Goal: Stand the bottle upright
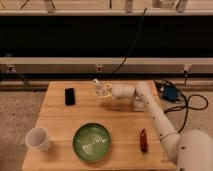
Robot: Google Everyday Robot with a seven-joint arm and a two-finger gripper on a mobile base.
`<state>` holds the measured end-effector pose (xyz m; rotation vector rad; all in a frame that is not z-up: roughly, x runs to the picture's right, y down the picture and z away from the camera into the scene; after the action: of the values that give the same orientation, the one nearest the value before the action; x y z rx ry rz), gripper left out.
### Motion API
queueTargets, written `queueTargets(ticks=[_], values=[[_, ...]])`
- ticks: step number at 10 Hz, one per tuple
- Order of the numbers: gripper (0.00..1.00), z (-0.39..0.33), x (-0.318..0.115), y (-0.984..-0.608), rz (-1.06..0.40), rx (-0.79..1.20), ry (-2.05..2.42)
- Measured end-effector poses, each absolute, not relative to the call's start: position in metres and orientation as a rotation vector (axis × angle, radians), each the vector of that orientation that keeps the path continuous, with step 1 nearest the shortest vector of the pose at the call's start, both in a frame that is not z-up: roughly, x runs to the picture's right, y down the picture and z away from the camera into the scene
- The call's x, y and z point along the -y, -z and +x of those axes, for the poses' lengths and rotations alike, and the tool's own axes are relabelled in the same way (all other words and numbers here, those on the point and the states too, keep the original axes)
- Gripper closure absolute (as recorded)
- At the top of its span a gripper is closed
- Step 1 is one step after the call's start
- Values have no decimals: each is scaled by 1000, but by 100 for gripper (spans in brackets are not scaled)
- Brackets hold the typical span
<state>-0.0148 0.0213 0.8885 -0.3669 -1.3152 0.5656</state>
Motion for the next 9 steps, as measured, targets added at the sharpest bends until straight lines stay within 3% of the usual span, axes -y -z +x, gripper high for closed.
queueTargets(ticks=[9], values=[[100, -3, -21, -912, -345, 1334, -618]])
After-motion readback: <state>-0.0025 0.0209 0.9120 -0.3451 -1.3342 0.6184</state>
